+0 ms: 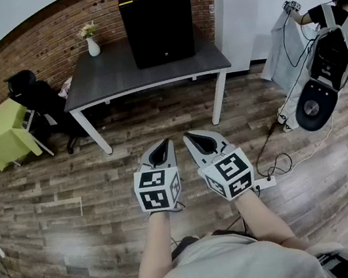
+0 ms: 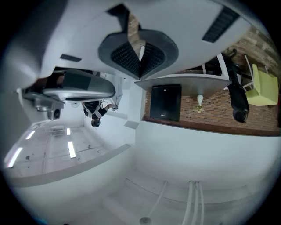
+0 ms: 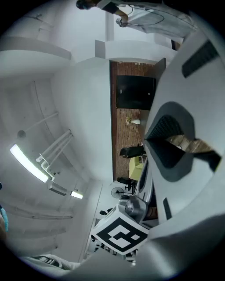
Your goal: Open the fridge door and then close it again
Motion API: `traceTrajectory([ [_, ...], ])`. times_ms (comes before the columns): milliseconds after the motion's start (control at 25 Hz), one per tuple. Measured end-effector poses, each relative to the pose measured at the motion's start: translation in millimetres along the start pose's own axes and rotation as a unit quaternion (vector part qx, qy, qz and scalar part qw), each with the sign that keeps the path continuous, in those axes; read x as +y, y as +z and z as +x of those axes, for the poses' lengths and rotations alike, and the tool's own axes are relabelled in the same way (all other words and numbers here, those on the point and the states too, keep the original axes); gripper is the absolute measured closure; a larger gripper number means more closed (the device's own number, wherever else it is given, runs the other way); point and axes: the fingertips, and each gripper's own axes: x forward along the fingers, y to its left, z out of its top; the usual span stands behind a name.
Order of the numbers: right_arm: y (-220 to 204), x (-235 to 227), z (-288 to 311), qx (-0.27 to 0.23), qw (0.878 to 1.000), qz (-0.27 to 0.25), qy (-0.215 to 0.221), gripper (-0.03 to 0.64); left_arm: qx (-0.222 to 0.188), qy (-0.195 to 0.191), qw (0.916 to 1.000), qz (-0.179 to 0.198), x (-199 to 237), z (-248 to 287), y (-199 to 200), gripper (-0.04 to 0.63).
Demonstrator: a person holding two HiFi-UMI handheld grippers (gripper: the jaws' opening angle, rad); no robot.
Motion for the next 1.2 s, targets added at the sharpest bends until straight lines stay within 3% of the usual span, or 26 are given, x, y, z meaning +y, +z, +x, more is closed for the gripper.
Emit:
traceTrajectory([
  [160,-14,-1,0,0.012,1.000,0.008,-0.006,0.618,0.009,-0.014,0.9998,-0.004,0,4,-4,0.589],
  [400,-21,-6,-8,0.006,1.000,0.022,-0.020,0.618,0.010,-0.007,0.9999,0.000,-3,0,-11,0.589],
  [640,-23,-12,-15,-0.017,0.998,0.053,-0.015,0.618,-0.025,-0.035,0.9990,-0.013,-20,2,-6,0.589],
  [880,-67,-18,-54,0.001,0.998,0.054,-0.018,0.618,-0.002,-0.022,0.9997,-0.010,-56,3,-48,0.589],
  [1200,-71,-46,-12,0.039,0.997,0.074,0.006,0.618,0.027,-0.010,0.9992,-0.026,-31,40,-41,0.589],
])
